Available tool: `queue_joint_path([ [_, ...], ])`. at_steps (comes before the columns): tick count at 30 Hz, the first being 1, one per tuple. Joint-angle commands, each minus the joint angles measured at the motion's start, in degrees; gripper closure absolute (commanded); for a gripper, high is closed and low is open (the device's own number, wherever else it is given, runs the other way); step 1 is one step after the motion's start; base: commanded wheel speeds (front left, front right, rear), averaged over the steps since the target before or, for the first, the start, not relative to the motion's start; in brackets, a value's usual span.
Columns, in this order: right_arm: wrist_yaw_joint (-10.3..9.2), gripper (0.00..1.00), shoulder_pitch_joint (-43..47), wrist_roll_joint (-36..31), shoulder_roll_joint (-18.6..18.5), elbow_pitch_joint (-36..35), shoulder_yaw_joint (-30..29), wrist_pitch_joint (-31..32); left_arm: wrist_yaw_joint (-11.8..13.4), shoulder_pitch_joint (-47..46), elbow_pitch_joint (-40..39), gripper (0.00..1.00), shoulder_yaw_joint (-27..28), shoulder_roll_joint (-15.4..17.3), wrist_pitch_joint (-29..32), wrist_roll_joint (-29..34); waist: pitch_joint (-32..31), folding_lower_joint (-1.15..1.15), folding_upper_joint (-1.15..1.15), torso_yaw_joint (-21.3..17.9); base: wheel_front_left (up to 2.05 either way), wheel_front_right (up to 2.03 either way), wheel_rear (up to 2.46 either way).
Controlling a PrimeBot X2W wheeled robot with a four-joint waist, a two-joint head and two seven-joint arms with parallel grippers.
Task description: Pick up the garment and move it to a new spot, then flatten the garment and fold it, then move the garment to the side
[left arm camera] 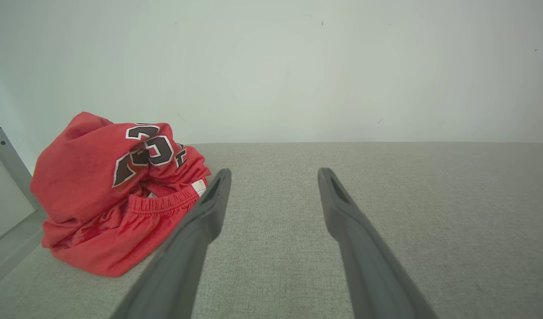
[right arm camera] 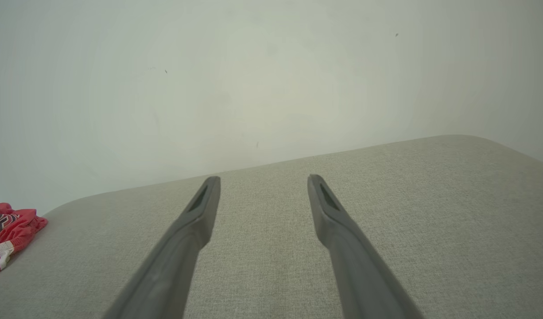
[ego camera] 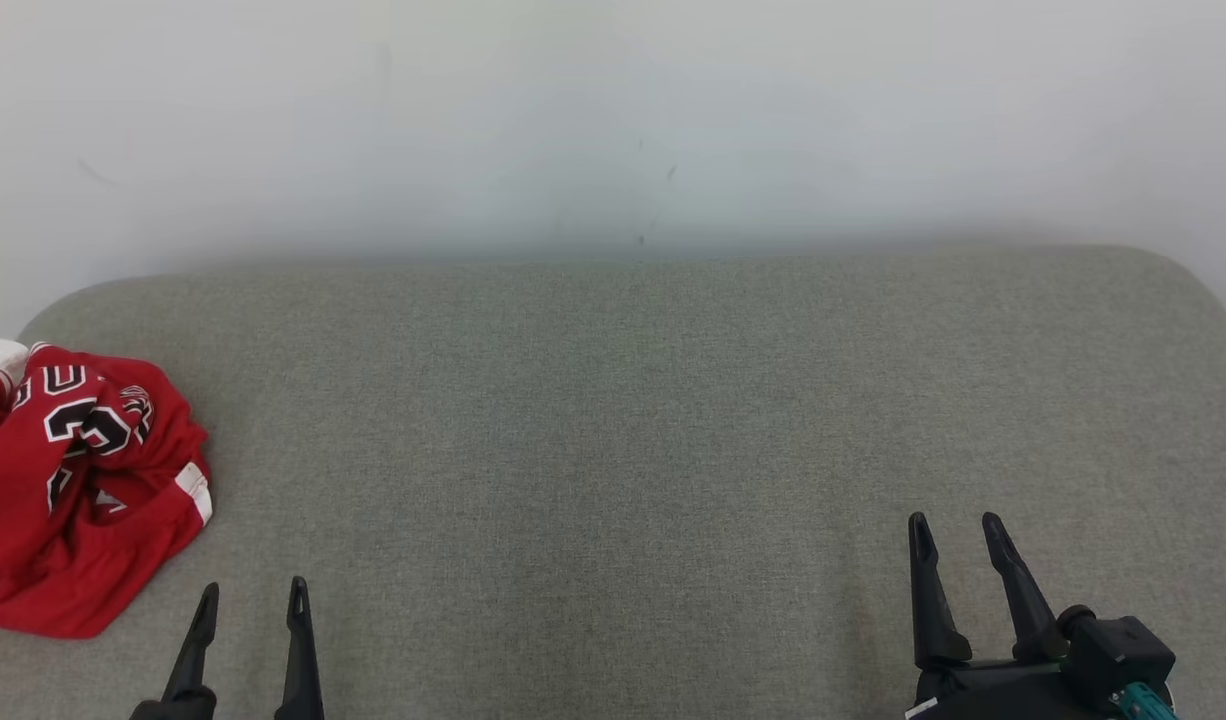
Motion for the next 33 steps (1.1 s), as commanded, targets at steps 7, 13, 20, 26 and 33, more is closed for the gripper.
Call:
queue_joint_path([
  [7,-0.12,0.0,0.1,-0.6,0.1,0.1,-0.1,-0.1,0.4,0.7,-0.2,0.0,-0.1,-0.2,-0.2,0.0,0.2,0.0,0.0,0.3,0.0,0.0,0.0],
  [13,-0.12,0.0,0.3,-0.3,0.1,0.5,0.0,-0.1,0.5,0.6,-0.1,0.0,-0.3,-0.2,-0.2,0.2,0.1,0.0,0.0,1.2,0.0,0.0,0.0],
  [20,-0.12,0.0,0.9,-0.3,0.1,1.0,-0.1,-0.1,0.7,0.6,0.7,0.0,-0.4,0.1,-0.2,0.3,-0.2,0.0,0.0,5.3,0.0,0.0,0.0],
  [26,-0.12,0.0,1.1,-0.2,0.1,1.5,-0.3,-0.1,1.0,0.6,1.0,0.0,-0.2,0.3,-0.2,0.2,0.0,0.0,0.0,8.9,0.0,0.0,0.0],
  [33,-0.12,0.0,1.1,-0.4,0.1,1.8,-0.4,-0.1,1.3,0.7,1.1,0.0,-0.4,0.4,-0.2,0.2,0.3,0.0,0.0,14.4,0.0,0.0,0.0],
])
